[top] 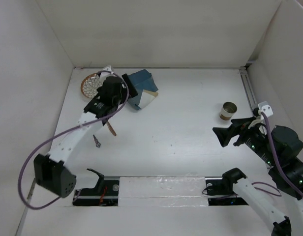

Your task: Set the dinner table for one person

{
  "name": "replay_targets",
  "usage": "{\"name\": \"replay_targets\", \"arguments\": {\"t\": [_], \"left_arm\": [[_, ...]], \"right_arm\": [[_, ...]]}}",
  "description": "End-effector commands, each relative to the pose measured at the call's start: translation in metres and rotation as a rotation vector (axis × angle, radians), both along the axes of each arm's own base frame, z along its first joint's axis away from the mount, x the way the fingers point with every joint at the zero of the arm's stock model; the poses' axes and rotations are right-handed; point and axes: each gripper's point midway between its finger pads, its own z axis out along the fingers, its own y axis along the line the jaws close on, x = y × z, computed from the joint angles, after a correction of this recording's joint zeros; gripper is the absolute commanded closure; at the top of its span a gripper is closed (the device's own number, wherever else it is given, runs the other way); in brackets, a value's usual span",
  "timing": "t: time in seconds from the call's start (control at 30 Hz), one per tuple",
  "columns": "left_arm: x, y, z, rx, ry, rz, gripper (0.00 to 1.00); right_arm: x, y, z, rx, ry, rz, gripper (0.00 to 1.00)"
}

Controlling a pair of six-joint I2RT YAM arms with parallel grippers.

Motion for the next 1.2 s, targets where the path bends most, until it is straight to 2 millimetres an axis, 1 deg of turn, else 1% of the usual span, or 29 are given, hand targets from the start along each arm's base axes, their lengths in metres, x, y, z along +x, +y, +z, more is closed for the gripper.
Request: {"name": "replay_targets", "arguments": {"t": [0.0,0.03,0.07,0.1,0.13,0.17,0.2,0.23,0.27,0.3,0.33,0.37,0.4,0.43,0.47,0.5,0.53,0.63,0.67,0.7,0.73,0.77,0.8,0.83,0.87,0.9,1.0,1.03,1.17], "left_arm": [[0.052,-0.006,0.009,-0.101,-0.051,-0.11,0.0],[0.064,-0.009,0.019,-0.106,-0.084,-0.133,0.0],[0.078,-0.012,0.002,-0.085,-0.05,-0.147,0.0],[0.089,-0.004,-0.003,-0.063,-0.04,-0.15,0.0],[0.099,-0.003,0.001,-0.08,-0.032,-0.167,0.0],[0.107,0.0,-0.008,-0.09,-0.009,-0.171,0.0],[0.118,0.004,-0.027,-0.102,0.026,-0.179,0.0],[0.128,0.016,-0.029,-0.123,0.016,-0.172,0.0],[0.135,0.01,-0.028,-0.145,-0.02,-0.233,0.0],[0.143,0.01,-0.042,-0.155,-0.004,-0.245,0.0],[0.146,0.011,-0.051,-0.154,0.01,-0.259,0.0],[0.15,0.011,-0.053,-0.169,0.011,-0.278,0.0],[0.152,0.011,-0.062,-0.161,0.028,-0.281,0.0],[0.157,0.01,-0.077,-0.161,0.051,-0.279,0.0],[0.162,0.011,-0.087,-0.17,0.058,-0.286,0.0],[0.165,0.009,-0.08,-0.174,0.039,-0.296,0.0],[0.168,0.007,-0.093,-0.17,0.054,-0.31,0.0],[0.178,0.002,-0.097,-0.172,0.05,-0.337,0.0],[0.183,0.002,-0.11,-0.165,0.07,-0.339,0.01],[0.186,0.002,-0.116,-0.155,0.083,-0.344,0.03],[0.192,0.001,-0.113,-0.155,0.072,-0.345,0.04],[0.193,0.001,-0.127,-0.156,0.104,-0.342,0.04],[0.194,0.001,-0.132,-0.157,0.115,-0.341,0.04],[0.196,0.001,-0.127,-0.156,0.103,-0.342,0.06],[0.196,-0.001,-0.134,-0.162,0.117,-0.35,0.14],[0.196,-0.001,-0.134,-0.162,0.117,-0.35,0.22],[0.195,-0.002,-0.129,-0.166,0.099,-0.361,0.51],[0.195,-0.002,-0.129,-0.166,0.099,-0.361,0.55],[0.195,-0.002,-0.129,-0.157,0.097,-0.364,0.58]], "right_arm": [[0.0,0.022,0.012,0.041,-0.044,0.114,0.0],[-0.004,0.022,0.013,0.046,-0.053,0.123,0.0],[-0.004,0.025,0.01,0.045,-0.044,0.138,0.0],[-0.008,0.023,0.012,0.05,-0.058,0.139,0.0],[-0.011,0.024,0.01,0.053,-0.062,0.151,0.0],[-0.011,0.026,0.006,0.051,-0.05,0.161,0.0],[-0.014,0.025,0.008,0.055,-0.064,0.162,0.0],[-0.017,0.027,0.004,0.057,-0.06,0.178,0.0],[-0.016,0.029,0.002,0.065,-0.052,0.186,0.0],[-0.02,0.03,0.003,0.069,-0.06,0.2,0.0],[-0.018,0.031,-0.001,0.066,-0.05,0.2,0.0],[-0.022,0.031,0.001,0.07,-0.058,0.213,0.0],[-0.021,0.032,-0.004,0.067,-0.047,0.213,0.0],[-0.022,0.033,-0.004,0.069,-0.047,0.222,0.0],[-0.022,0.033,-0.004,0.069,-0.047,0.222,0.0],[-0.024,0.032,-0.002,0.071,-0.056,0.223,0.0],[-0.024,0.032,-0.002,0.071,-0.056,0.223,0.0],[-0.02,0.033,-0.008,0.06,-0.049,0.224,0.0],[-0.02,0.033,-0.009,0.052,-0.054,0.225,0.0],[-0.019,0.034,-0.013,0.049,-0.044,0.225,0.0],[-0.02,0.035,-0.013,0.051,-0.043,0.235,0.0],[-0.02,0.035,-0.013,0.042,-0.049,0.237,0.0],[-0.019,0.035,-0.016,0.04,-0.04,0.237,0.0],[-0.019,0.035,-0.016,0.04,-0.04,0.237,0.0],[-0.017,0.033,-0.017,0.03,-0.046,0.225,0.0],[-0.015,0.034,-0.016,0.03,-0.046,0.225,0.0],[-0.011,0.036,-0.018,0.028,-0.04,0.225,0.0],[-0.011,0.036,-0.018,0.028,-0.04,0.225,0.0],[-0.009,0.038,-0.015,0.032,-0.048,0.234,0.0]]}}
